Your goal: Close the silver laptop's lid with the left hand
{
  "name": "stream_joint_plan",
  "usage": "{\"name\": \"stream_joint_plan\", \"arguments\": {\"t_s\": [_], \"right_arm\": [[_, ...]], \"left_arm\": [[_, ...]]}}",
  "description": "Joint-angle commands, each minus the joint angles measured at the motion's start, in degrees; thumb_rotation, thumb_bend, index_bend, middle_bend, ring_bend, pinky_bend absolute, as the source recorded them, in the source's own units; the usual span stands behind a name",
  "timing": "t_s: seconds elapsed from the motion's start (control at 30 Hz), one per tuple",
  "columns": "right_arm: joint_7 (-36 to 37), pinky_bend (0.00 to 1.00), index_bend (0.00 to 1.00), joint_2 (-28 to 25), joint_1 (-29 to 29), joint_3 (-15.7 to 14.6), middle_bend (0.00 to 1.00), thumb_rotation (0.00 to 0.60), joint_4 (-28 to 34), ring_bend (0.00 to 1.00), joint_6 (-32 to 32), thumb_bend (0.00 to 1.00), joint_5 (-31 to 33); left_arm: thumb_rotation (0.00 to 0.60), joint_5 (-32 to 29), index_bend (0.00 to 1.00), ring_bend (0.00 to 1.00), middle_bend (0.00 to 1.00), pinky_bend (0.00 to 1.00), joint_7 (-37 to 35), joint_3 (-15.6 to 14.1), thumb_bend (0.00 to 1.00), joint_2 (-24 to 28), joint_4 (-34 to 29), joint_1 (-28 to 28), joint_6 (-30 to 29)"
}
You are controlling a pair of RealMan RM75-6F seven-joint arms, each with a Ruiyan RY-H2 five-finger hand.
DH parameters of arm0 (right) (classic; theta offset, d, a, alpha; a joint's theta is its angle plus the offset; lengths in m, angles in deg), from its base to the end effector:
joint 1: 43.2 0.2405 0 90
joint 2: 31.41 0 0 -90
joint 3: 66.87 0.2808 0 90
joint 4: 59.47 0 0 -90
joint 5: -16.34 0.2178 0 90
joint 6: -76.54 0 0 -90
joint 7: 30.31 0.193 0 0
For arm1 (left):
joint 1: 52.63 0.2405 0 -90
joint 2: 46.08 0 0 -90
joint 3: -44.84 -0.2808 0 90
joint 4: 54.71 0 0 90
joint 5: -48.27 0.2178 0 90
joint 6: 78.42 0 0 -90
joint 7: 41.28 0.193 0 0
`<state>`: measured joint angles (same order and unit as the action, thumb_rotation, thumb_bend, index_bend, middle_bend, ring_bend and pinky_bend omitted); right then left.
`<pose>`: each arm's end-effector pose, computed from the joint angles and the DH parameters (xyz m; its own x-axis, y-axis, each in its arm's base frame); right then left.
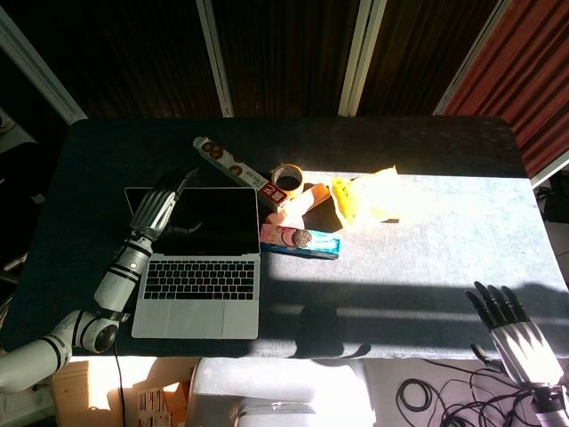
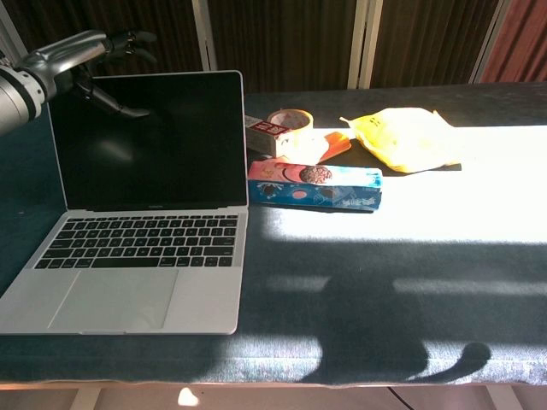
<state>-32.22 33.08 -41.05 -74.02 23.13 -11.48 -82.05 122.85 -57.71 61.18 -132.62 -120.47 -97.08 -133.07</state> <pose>-0.3549 -0.1746 0.1378 0.5750 -0.1303 0.8077 -0.8135 -0.1964 0.5474 -0.1758 0.4880 0.0392 0.1325 0.1390 0.9814 0.9460 -0.3134 -0.0833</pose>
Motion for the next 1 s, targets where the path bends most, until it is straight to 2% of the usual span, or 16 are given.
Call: {"name": "stream_joint_plan", "arguments": {"t_s": [0.03,0.3,0.5,0.67,0.83,1.0], "right_arm": [[-0.1,0.0,0.0,-0.1,0.0,0.0,0.0,0.6,0.2,0.0,0.3,0.21,0.1],[0.1,0.0,0.0,-0.4,-0.6,0.1,0.0,0.6,0.4,0.0,0.0,0.21,-0.2],[-0.4,0.0,0.0,-0.5,-0.5,0.1,0.0,0.6,0.7,0.0,1.0,0.21,-0.1],[-1.6,0.0,0.0,-0.2,-0.6,-0.1,0.0,0.6,1.0,0.0,1.7,0.2,-0.2],[-2.8,0.0,0.0,0.0,-0.6,-0.1,0.0,0.6,1.2,0.0,2.3,0.21,-0.4],[-4.0,0.0,0.0,0.4,-0.2,-0.2,0.0,0.6,1.3,0.0,3.8,0.21,-0.2]], "left_arm": [[0.6,-0.7,0.09,0.05,0.16,0.09,0.4,-0.1,0.23,0.3,-0.3,-0.1,0.7],[0.6,-2.0,0.09,0.05,0.17,0.1,2.6,-1.2,0.23,1.2,-1.1,-0.3,3.0],[0.6,-2.6,0.14,0.19,0.33,0.2,5.8,-1.8,0.24,3.0,-3.7,0.0,2.9],[0.6,-3.2,0.18,0.24,0.38,0.25,9.1,-2.4,0.24,5.4,-7.8,0.8,2.3],[0.6,-0.9,0.29,0.26,0.38,0.29,12.6,-3.8,0.24,8.5,-14.0,2.5,-1.2],[0.6,1.8,0.3,0.26,0.38,0.34,17.0,-5.9,0.24,12.0,-21.4,4.6,-4.6]]}}
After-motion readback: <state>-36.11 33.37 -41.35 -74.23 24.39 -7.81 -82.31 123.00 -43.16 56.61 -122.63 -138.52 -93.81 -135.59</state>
